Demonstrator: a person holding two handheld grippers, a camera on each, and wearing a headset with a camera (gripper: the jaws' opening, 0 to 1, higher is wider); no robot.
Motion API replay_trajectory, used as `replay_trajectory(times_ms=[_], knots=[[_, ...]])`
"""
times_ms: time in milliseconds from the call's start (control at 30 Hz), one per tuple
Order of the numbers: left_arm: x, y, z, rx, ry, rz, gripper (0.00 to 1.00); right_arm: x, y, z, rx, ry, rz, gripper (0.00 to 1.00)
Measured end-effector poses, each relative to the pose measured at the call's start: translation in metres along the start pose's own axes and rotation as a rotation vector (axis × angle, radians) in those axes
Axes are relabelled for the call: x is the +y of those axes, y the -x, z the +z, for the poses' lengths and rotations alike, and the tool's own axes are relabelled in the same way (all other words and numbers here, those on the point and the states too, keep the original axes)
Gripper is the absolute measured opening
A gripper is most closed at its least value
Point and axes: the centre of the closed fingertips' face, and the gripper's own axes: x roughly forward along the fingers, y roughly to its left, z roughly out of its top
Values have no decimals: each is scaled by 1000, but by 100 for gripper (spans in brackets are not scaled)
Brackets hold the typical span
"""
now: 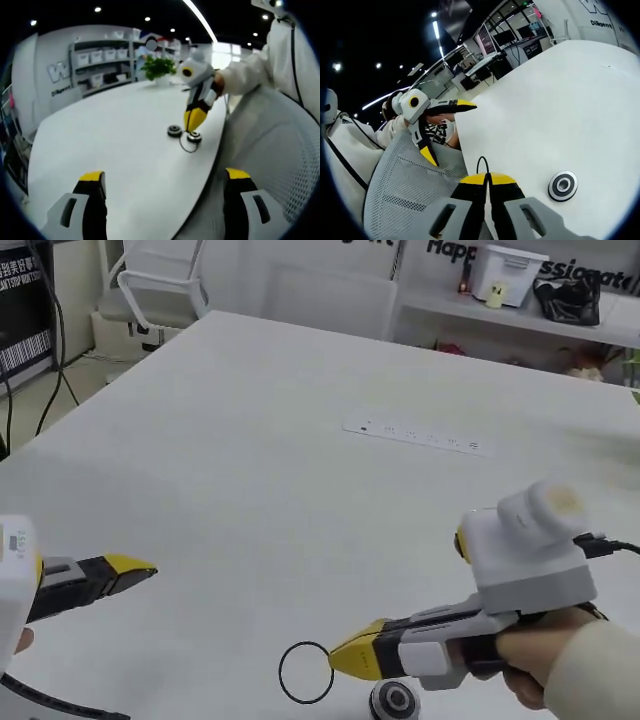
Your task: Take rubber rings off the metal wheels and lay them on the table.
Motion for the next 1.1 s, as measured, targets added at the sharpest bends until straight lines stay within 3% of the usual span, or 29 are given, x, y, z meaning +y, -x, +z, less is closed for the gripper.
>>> replay_trajectory(times_ms=[400, 1100], knots=[[1, 1, 1, -4, 1, 8, 99, -17, -9, -10, 11, -10, -44, 0], [-3, 1, 4, -5, 1, 16, 99, -30, -15, -23, 38, -2, -96, 0]])
